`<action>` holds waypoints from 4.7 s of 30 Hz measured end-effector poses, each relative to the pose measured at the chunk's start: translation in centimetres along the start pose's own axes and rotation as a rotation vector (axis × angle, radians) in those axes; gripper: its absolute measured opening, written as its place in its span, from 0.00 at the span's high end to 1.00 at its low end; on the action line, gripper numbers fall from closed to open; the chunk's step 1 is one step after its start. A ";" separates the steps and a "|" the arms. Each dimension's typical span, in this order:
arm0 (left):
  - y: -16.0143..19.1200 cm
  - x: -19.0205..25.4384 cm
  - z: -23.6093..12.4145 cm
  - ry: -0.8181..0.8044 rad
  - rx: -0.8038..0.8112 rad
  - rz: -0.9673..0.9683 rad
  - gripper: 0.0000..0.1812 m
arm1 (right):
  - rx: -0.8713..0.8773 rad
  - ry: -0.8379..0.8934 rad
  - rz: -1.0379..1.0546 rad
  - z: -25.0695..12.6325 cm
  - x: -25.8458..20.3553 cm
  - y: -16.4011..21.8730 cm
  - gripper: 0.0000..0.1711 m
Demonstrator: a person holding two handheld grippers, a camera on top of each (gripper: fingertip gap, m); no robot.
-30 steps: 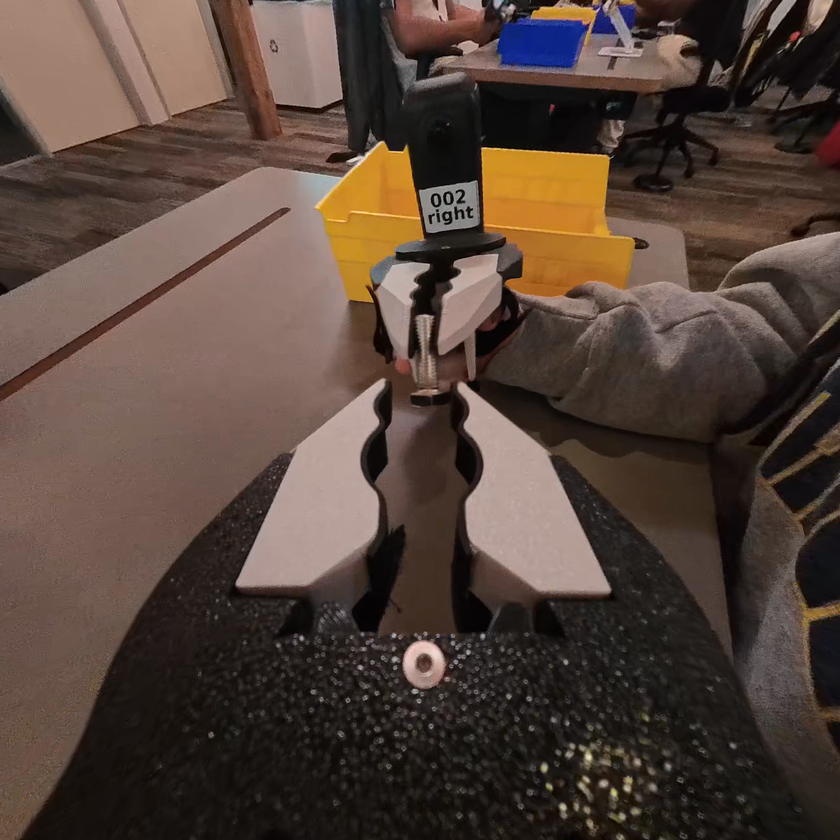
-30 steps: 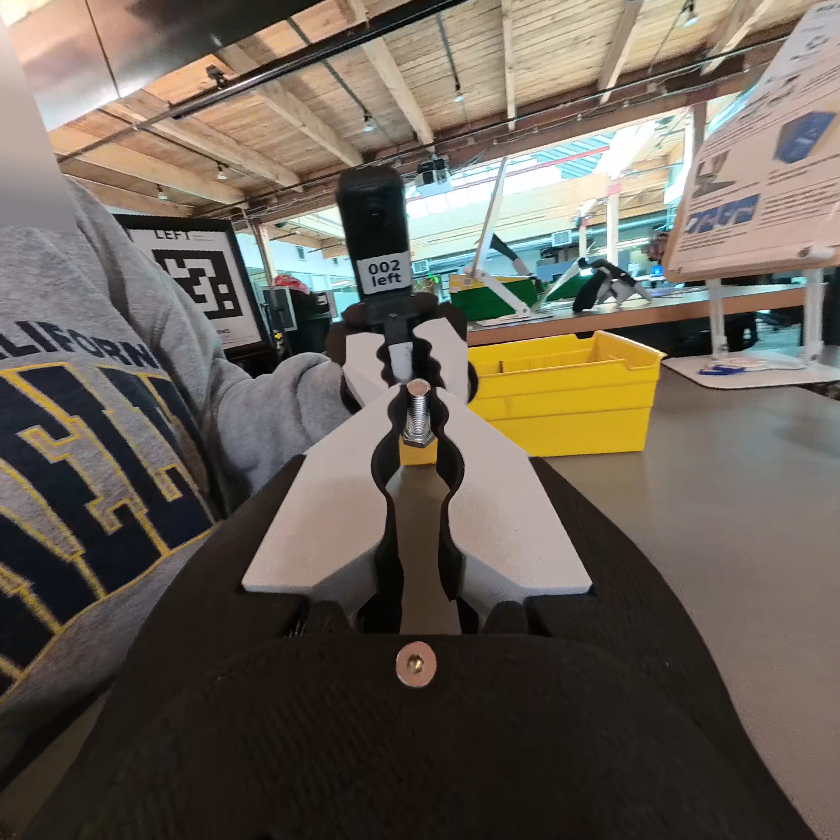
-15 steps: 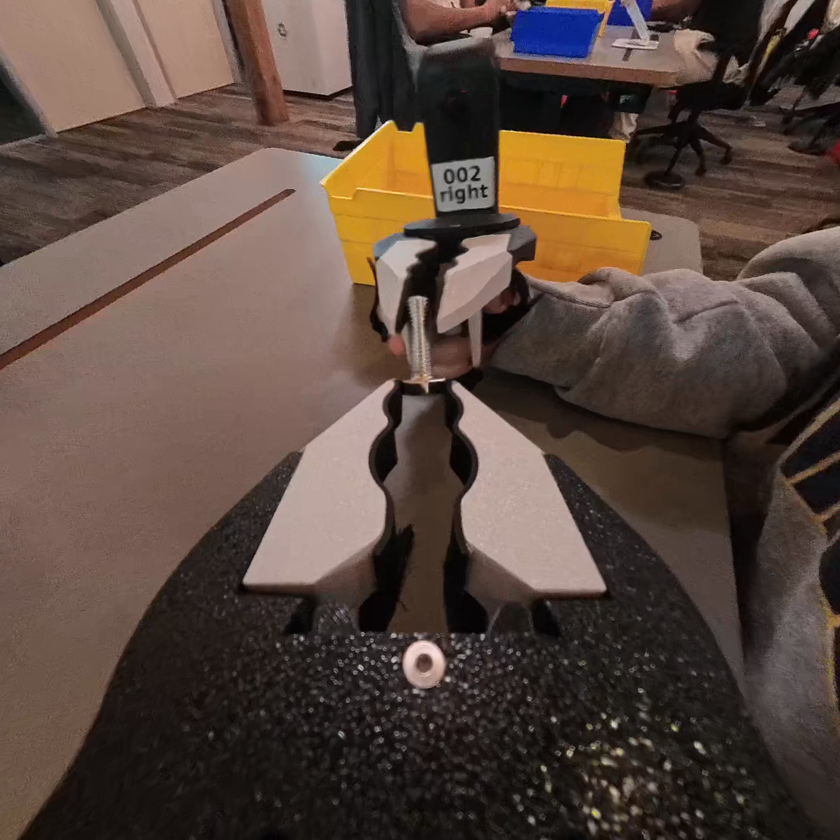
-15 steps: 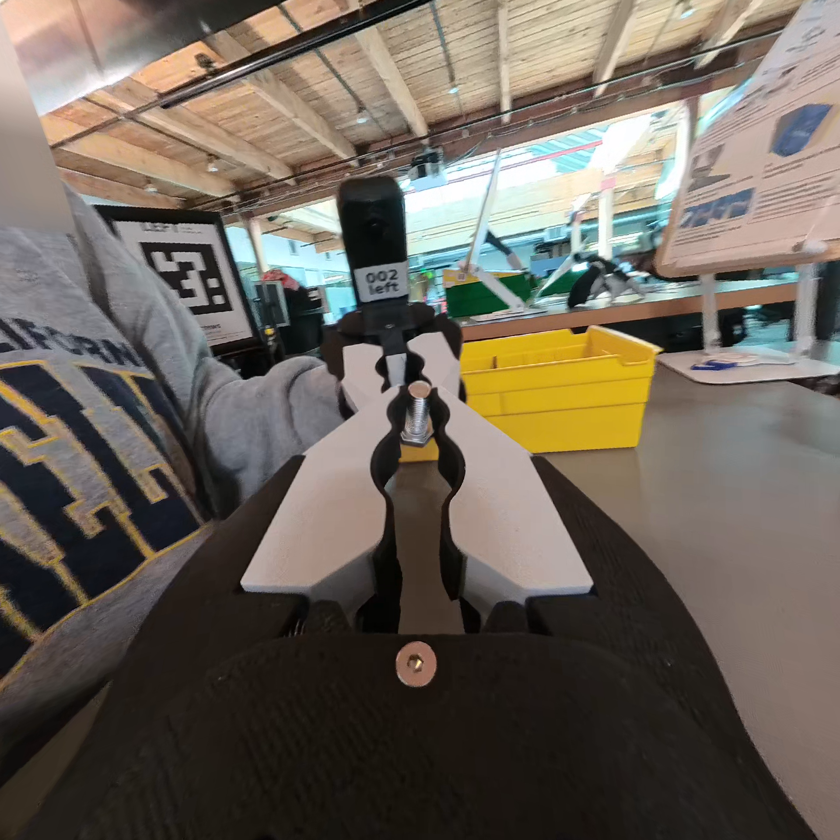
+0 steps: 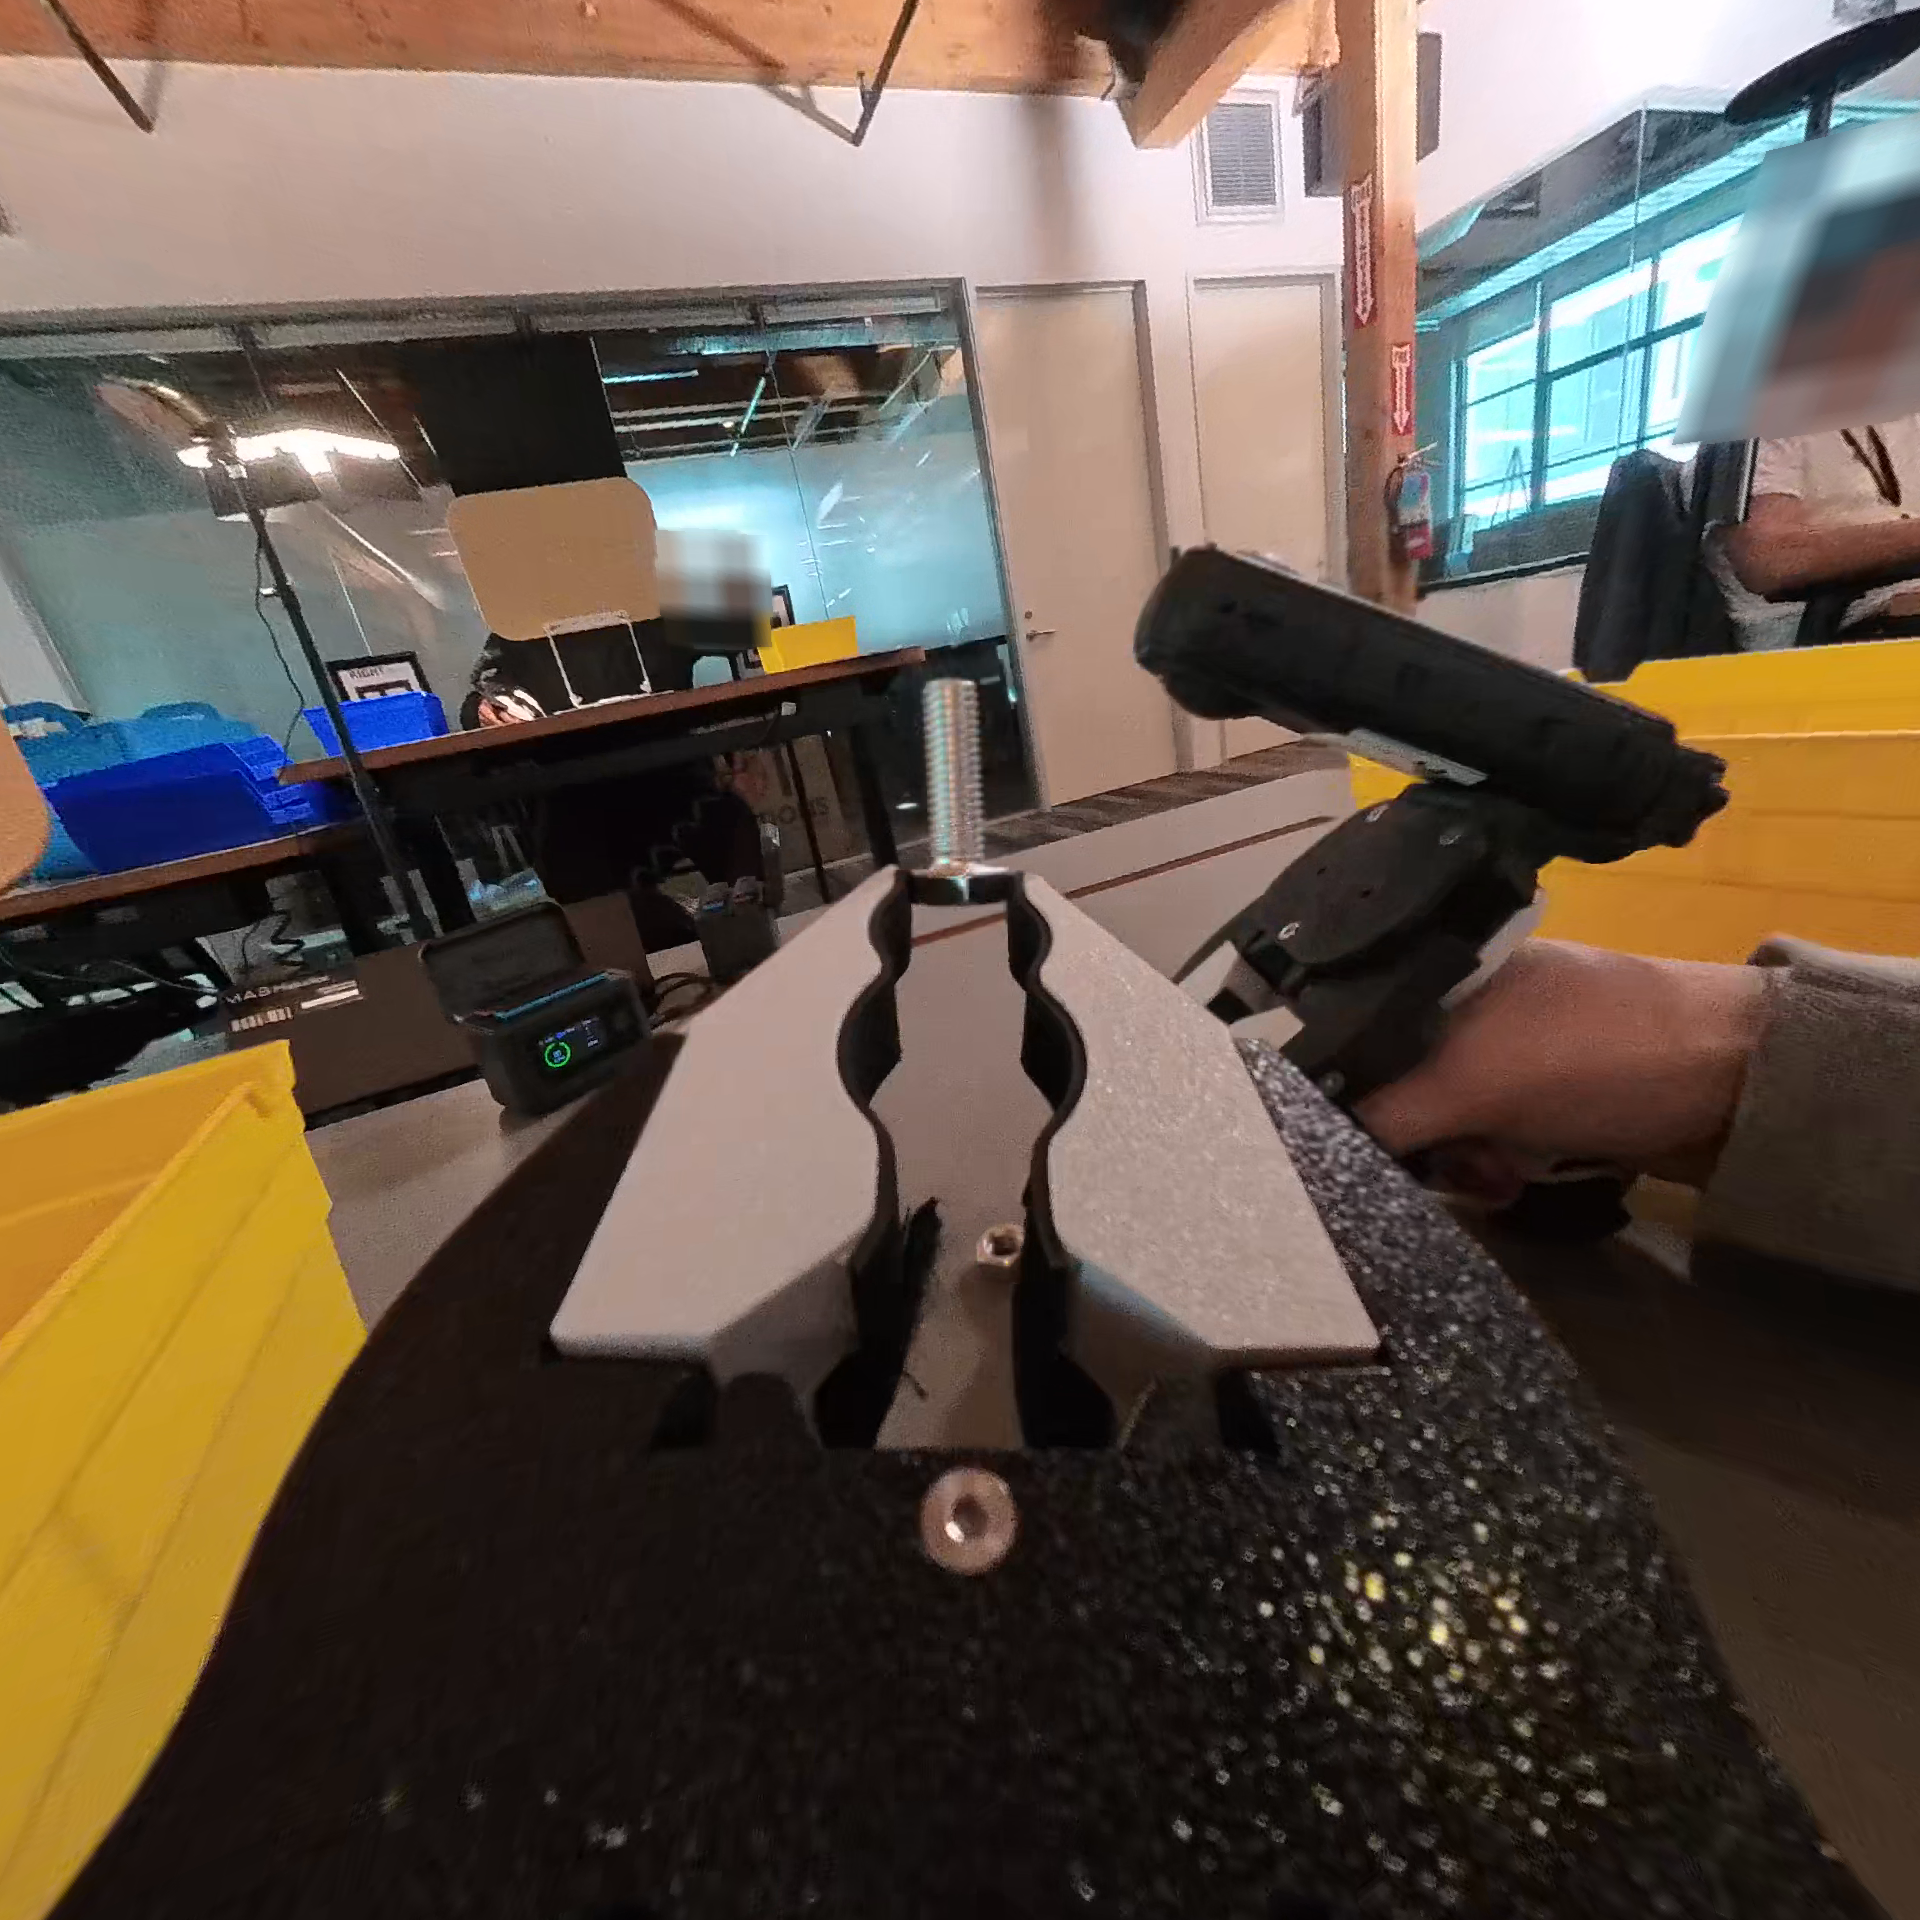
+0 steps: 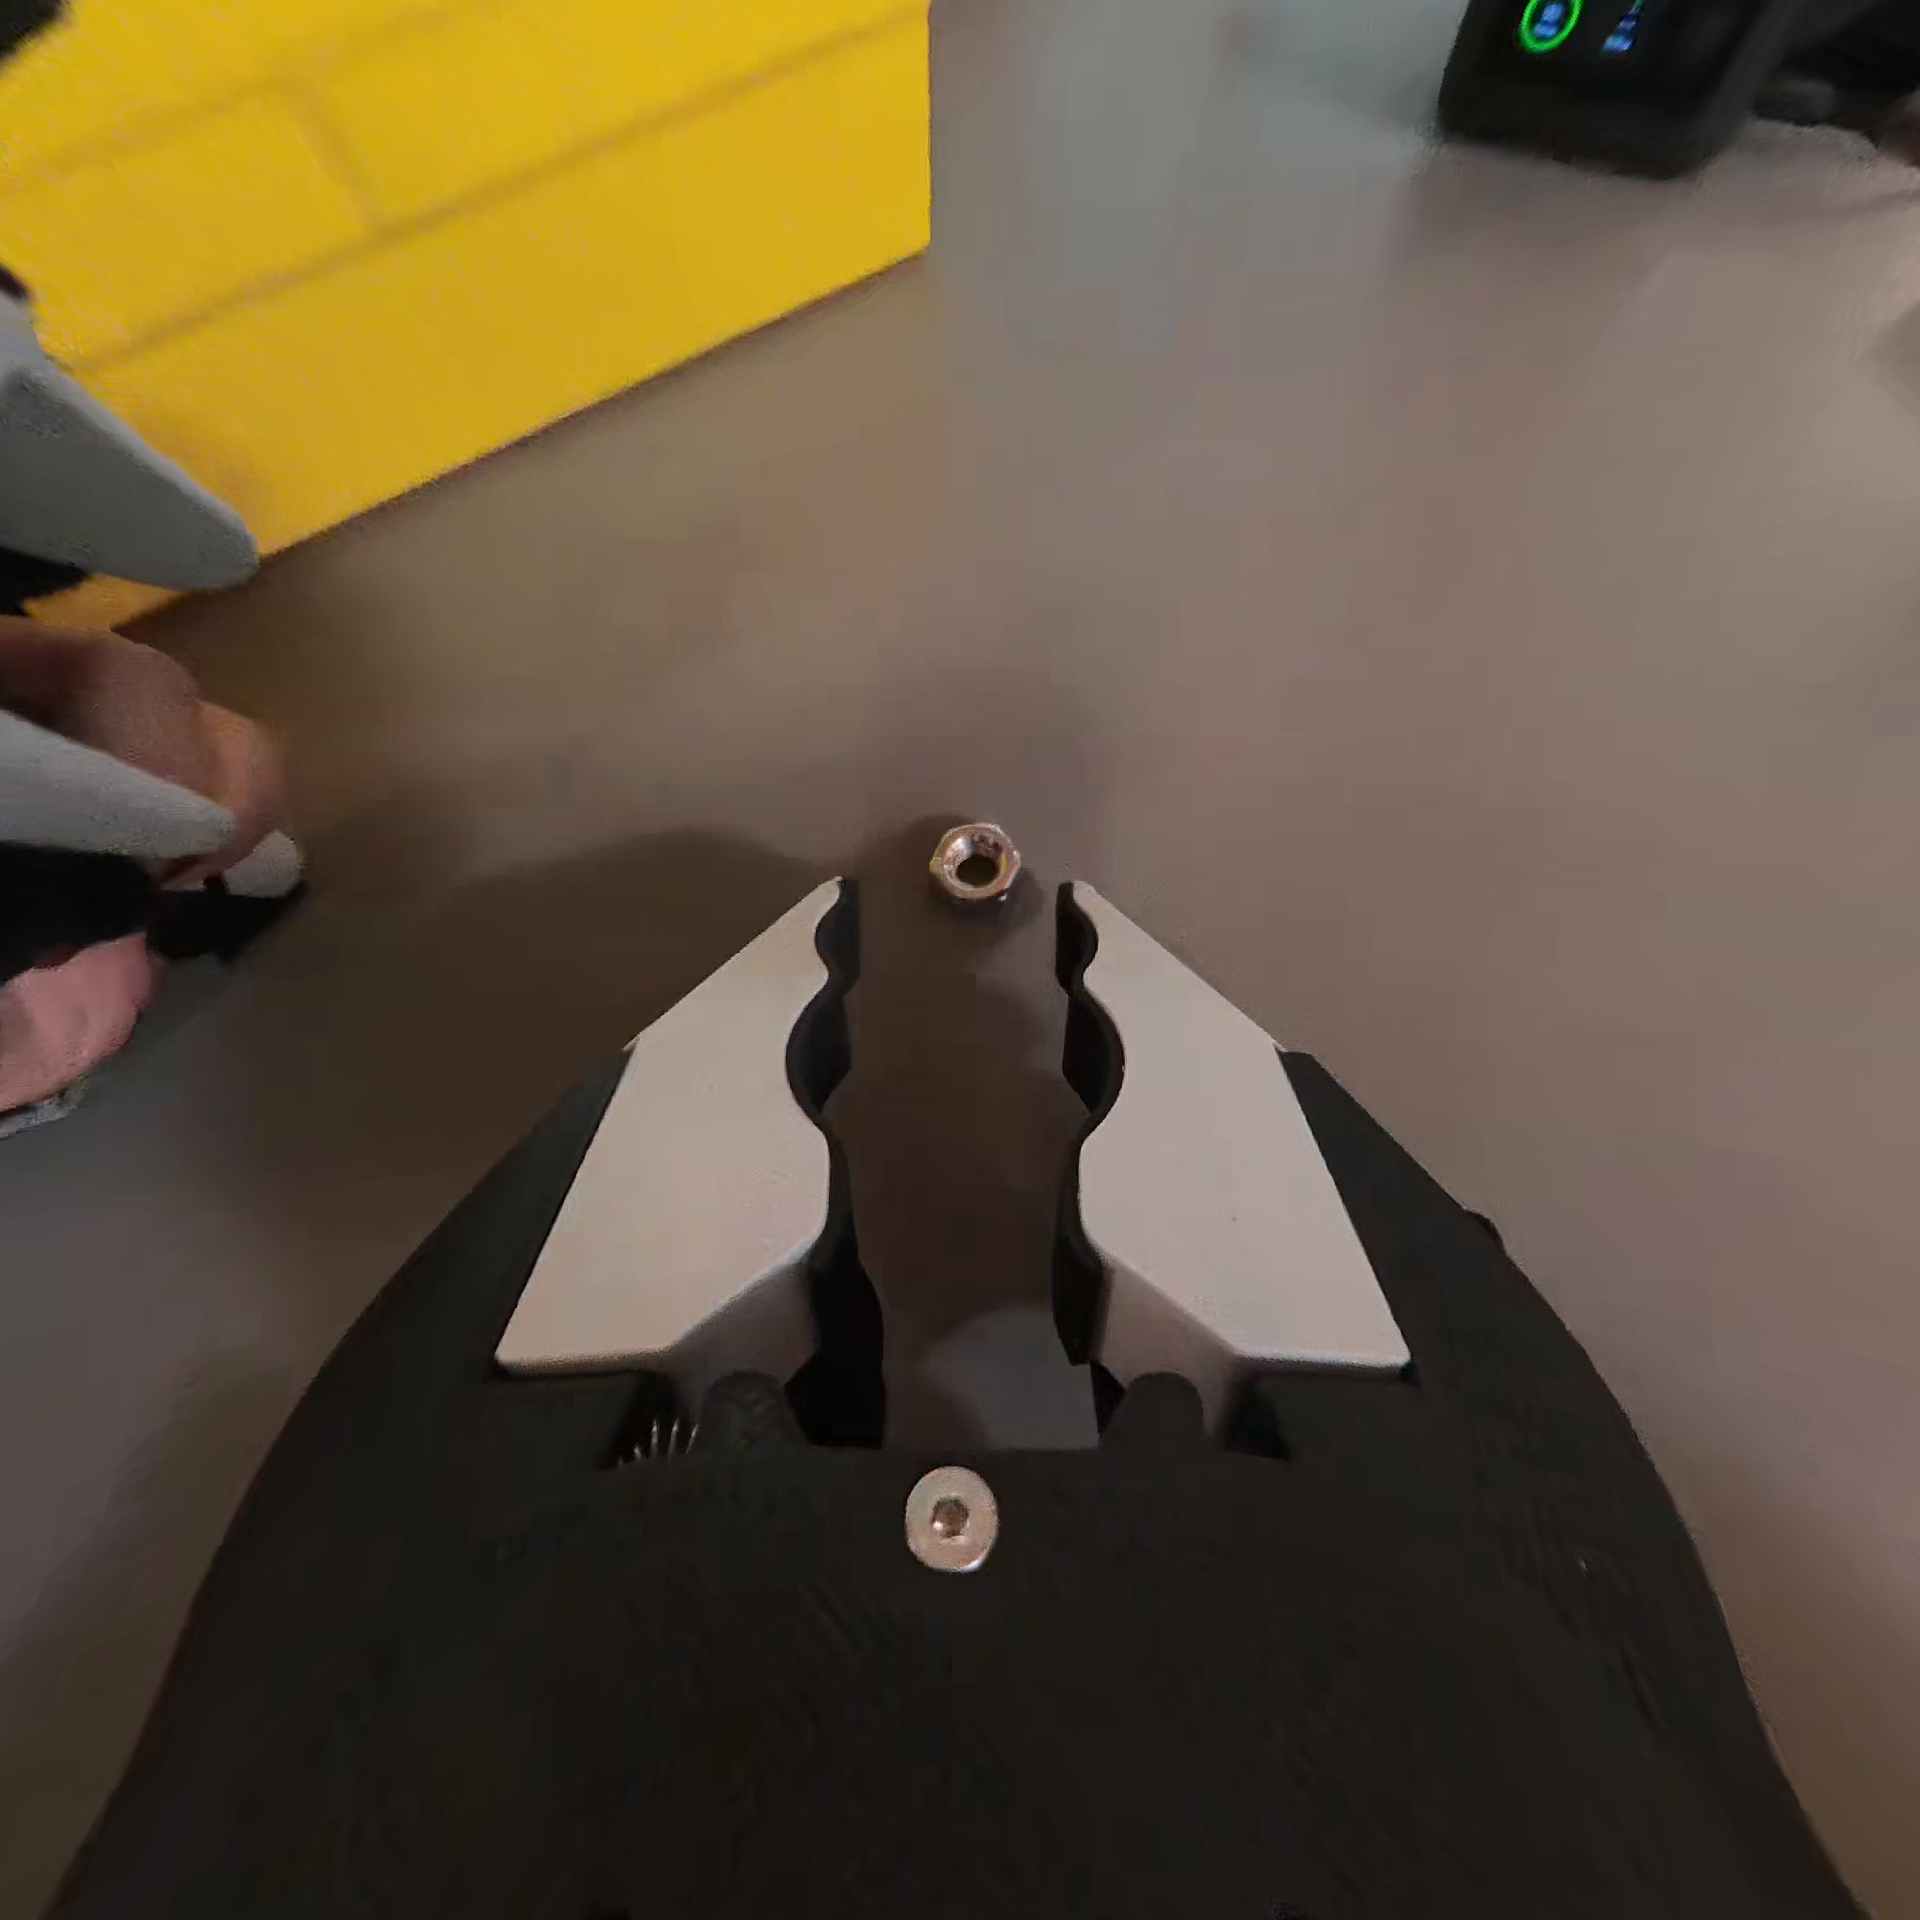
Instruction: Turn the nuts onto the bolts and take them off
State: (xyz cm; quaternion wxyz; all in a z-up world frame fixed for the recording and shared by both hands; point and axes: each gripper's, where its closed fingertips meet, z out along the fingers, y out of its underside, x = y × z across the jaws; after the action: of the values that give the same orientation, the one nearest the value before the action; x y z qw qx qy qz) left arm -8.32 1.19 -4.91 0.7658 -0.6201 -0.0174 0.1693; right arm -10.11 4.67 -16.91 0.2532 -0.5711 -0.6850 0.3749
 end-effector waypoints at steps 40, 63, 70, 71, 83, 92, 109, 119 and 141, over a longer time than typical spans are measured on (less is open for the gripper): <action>-2.1 11.9 0.5 1.165 0.107 -0.523 0.91 | 0.012 -0.431 -0.362 -17.4 -4.9 -6.0 0.90; -1.9 11.1 1.4 1.040 0.089 -0.496 0.92 | 0.179 -0.231 -0.166 -16.5 -3.7 -7.0 0.90; -1.4 10.5 2.3 0.923 0.083 -0.400 0.91 | 0.223 0.039 -0.056 -16.2 -2.6 -7.3 0.90; -1.4 10.6 2.2 0.930 0.082 -0.399 0.91 | 0.218 0.054 -0.071 -16.2 -2.7 -7.2 0.90; -1.2 10.7 2.2 0.925 0.079 -0.380 0.92 | 0.212 0.054 -0.087 -16.4 -2.7 -6.9 0.90; -2.4 13.0 -1.3 1.253 0.056 -0.463 0.91 | 0.149 -0.341 -0.285 -18.8 -6.8 -5.3 0.90; -3.5 13.1 -2.3 1.347 0.079 -0.550 0.91 | 0.198 -0.515 -0.250 -19.1 -7.4 -5.2 0.90; -3.1 11.9 0.0 1.150 0.095 -0.538 0.91 | 0.348 -0.269 -0.150 -17.7 -5.3 -6.9 0.90; -4.1 11.4 -0.1 1.151 0.154 -0.628 0.92 | 0.659 -0.315 0.054 -18.4 -5.3 -8.1 0.90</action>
State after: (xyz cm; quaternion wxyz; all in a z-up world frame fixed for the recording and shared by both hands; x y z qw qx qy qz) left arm 3.37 3.61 -3.07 0.7079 -0.5203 0.2269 -0.4202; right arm 0.46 3.13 0.90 0.3049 -0.4121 -0.5426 0.6655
